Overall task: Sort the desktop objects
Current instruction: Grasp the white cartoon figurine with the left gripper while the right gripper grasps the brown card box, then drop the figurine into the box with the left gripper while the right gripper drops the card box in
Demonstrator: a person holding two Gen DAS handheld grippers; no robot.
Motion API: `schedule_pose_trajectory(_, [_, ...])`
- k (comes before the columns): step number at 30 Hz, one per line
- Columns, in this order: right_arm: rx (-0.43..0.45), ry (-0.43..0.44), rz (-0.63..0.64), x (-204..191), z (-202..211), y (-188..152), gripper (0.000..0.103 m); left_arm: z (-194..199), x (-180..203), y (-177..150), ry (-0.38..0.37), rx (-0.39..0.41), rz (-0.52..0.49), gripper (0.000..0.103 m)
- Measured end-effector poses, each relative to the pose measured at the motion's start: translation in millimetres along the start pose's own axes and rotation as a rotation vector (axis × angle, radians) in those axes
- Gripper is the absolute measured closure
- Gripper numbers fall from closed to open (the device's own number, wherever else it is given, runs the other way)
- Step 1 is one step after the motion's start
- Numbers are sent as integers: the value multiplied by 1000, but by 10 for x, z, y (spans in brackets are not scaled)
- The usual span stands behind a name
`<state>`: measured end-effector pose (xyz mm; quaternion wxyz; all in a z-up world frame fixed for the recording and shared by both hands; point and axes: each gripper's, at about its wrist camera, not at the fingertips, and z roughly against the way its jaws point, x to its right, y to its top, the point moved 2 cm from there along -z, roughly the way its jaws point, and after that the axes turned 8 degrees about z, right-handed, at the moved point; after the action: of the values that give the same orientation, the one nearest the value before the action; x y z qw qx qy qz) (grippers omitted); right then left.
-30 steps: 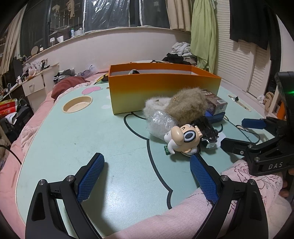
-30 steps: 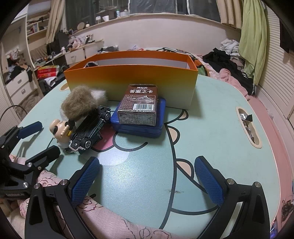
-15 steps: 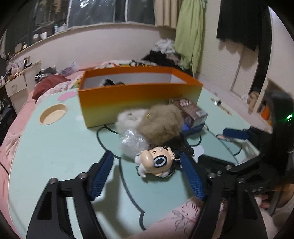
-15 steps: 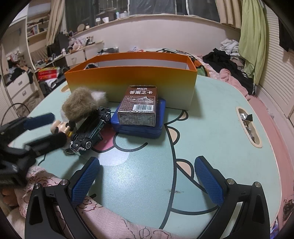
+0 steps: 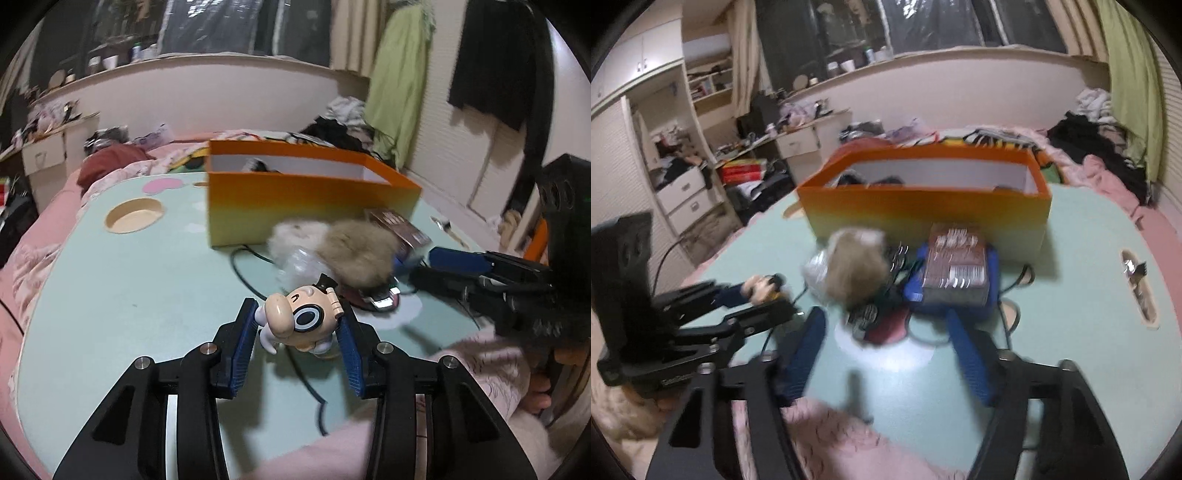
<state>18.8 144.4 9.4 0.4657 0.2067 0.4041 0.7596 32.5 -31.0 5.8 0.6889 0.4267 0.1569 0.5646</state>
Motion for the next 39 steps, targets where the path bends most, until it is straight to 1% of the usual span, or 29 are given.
schedule_pose_trajectory(2, [25,-39,-47,93,-15,108,41,21,-25,33,5,13,7,60])
schedule_pose_trajectory(3, [25,-61,-49,122,-40,164,41,30,-25,40,7,20,6,60])
schedule_pose_trajectory(5, [-6,-127,-21,133,-176,267,41,30,-11,53,4,24,3,60])
schedule_pose_trajectory(7, [-71,-180,3,140,-362,292,41,29,17,45,3,24,-7,59])
schedule_pose_trajectory(8, [-121,-175,-14,155,-496,276,47,35,17,33,2,25,-11,59])
schedule_pose_trajectory(9, [-130,-171,-27,195,-509,243,56,38,26,28,-1,27,-14,59])
schedule_pose_trajectory(10, [-106,-177,-31,200,-490,247,63,42,25,28,-2,29,-17,59])
schedule_pose_trajectory(12, [-76,-134,-45,188,-446,253,63,38,31,39,1,30,-16,59])
schedule_pose_trajectory(17, [64,-122,-34,143,-165,258,63,99,37,106,3,52,-18,60])
schedule_pose_trajectory(19, [96,-106,-26,114,-68,293,63,164,54,217,4,82,-18,60])
schedule_pose_trajectory(21, [110,-96,-22,132,-28,445,63,199,76,358,5,110,-11,59])
schedule_pose_trajectory(24, [131,-105,-16,227,-55,769,63,182,111,744,8,158,26,60])
schedule_pose_trajectory(26, [122,-93,-36,285,-182,972,63,107,141,957,-2,175,42,60])
schedule_pose_trajectory(28, [114,-95,-55,349,-331,1091,63,-70,163,1225,18,188,58,59])
schedule_pose_trajectory(29, [101,-101,-63,391,-448,1133,63,-134,158,1285,27,189,64,59])
schedule_pose_trajectory(30, [90,-105,-66,411,-500,1124,62,-247,136,1356,38,185,75,56])
schedule_pose_trajectory(31, [41,-117,-70,450,-643,1096,48,-410,90,1403,45,158,87,36])
schedule_pose_trajectory(32, [-3,-129,-79,498,-731,1049,27,-562,49,1404,64,114,100,25])
schedule_pose_trajectory(33, [-42,-157,-101,564,-807,980,26,-701,-14,1372,88,69,128,19])
schedule_pose_trajectory(34, [-61,-145,-116,605,-864,910,25,-837,-92,1319,94,27,155,19])
schedule_pose_trajectory(35, [-40,-151,-85,593,-853,873,27,-901,-105,1276,57,17,135,19])
schedule_pose_trajectory(36, [-33,-184,-54,569,-838,858,27,-910,-69,1232,66,33,85,19])
schedule_pose_trajectory(37, [-42,-207,-39,556,-835,857,27,-909,-52,1224,85,34,59,19])
schedule_pose_trajectory(38, [-46,-210,-44,570,-830,861,27,-912,-36,1217,99,27,48,19])
schedule_pose_trajectory(39, [-34,-191,-63,588,-805,866,27,-900,-30,1217,101,26,48,19])
